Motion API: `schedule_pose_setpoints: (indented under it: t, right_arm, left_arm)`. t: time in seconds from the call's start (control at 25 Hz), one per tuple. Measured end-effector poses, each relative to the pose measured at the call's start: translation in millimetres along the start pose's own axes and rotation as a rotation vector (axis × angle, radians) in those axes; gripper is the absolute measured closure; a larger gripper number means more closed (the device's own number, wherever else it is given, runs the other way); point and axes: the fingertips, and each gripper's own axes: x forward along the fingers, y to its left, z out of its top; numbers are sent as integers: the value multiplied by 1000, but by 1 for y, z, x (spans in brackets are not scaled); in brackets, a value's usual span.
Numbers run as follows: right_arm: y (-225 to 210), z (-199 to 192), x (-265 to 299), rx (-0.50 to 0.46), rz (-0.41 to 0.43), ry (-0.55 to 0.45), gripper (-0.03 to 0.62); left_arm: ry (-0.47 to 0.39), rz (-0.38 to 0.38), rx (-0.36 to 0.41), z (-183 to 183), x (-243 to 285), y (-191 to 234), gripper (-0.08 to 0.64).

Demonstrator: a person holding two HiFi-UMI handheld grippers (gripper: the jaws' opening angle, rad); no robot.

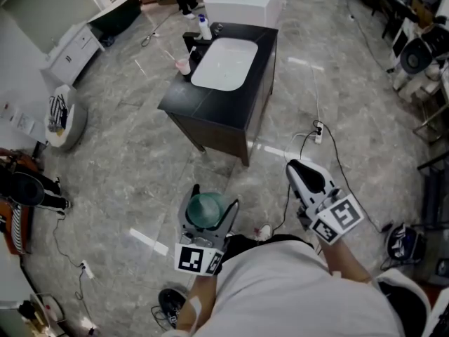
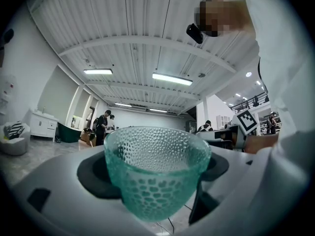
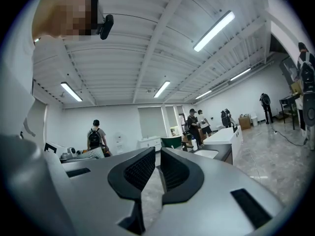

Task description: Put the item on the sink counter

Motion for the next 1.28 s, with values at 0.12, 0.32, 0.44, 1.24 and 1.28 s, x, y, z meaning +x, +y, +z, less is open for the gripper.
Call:
schedule_pose_setpoints:
  t: [0.12, 0.32, 0.44, 1.24, 1.28]
  right_arm:
    - [2, -2, 4, 3, 14, 5, 535]
    - [5, -3, 11, 11, 43, 17, 535]
    - [7, -4, 16, 15, 65, 20, 535]
    - [5, -12, 57, -4, 63, 50, 535]
    - [3, -11, 62, -7, 58, 48, 535]
  left_arm:
    - [4, 18, -7, -2, -3, 4, 152]
    - [1, 48, -1, 1, -7, 9, 152]
    - [1, 74, 5, 2, -9, 14, 152]
    - [-4, 98, -1, -1, 10, 65, 152]
    - [-3, 91, -6, -3, 15, 70, 153]
